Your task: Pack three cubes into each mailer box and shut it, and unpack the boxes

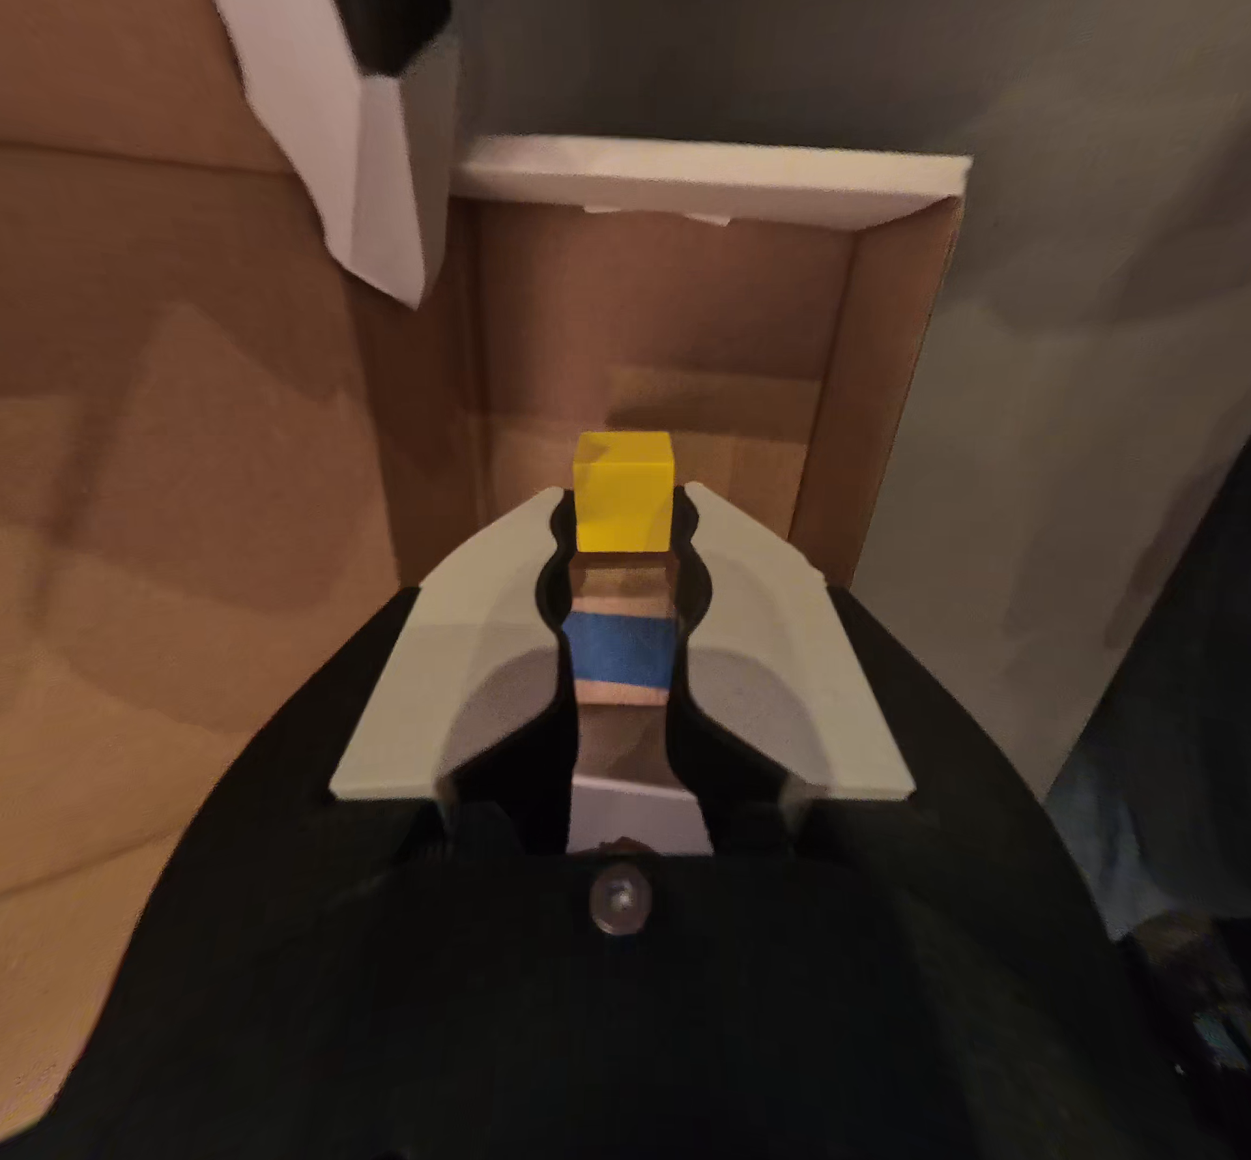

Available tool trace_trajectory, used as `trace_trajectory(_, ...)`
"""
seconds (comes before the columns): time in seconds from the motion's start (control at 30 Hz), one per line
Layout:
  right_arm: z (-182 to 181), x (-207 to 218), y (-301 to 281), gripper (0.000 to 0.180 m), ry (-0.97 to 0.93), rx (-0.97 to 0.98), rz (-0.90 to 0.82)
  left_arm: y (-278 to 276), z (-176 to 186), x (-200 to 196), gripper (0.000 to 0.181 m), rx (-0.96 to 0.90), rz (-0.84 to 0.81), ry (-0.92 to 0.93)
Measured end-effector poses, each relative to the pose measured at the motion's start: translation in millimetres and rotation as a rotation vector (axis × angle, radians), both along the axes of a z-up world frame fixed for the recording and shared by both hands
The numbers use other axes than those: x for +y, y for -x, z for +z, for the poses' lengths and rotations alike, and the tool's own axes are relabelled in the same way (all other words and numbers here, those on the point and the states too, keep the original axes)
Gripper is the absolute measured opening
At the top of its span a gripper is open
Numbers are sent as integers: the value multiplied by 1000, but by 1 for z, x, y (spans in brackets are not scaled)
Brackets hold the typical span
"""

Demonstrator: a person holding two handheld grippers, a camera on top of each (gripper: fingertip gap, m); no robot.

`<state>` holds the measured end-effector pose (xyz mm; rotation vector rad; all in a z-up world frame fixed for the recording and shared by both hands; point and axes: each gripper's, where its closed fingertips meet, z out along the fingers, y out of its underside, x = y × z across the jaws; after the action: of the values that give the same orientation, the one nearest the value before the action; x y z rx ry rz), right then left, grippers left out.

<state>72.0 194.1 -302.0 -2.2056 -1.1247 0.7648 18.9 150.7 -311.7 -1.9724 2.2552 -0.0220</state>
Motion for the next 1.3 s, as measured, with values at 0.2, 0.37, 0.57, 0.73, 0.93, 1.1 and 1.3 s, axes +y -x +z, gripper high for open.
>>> trace_trajectory(0.2,0,0,0,4,-3,-4,1,2,-6,3,45,-21,58,-3)
trace_trajectory(0.37,0,-1,0,4,-3,-4,2,37,66,3,48,-201,172,-107)
trace_trajectory(0.57,0,0,0,4,3,-2,-2,208,129,10,77,-289,652,-215)
trace_trajectory(0.73,0,0,0,4,7,-6,-10,326,101,-5,57,-249,938,-162)
trace_trajectory(0.93,0,0,0,5,3,-12,-15,338,24,-10,46,-55,803,-74)
trace_trajectory(1.1,0,0,-1,5,6,-14,-22,338,-8,-16,45,-11,759,75)
trace_trajectory(1.3,0,1,-1,5,4,-17,-25,336,-15,-15,22,-10,762,108)
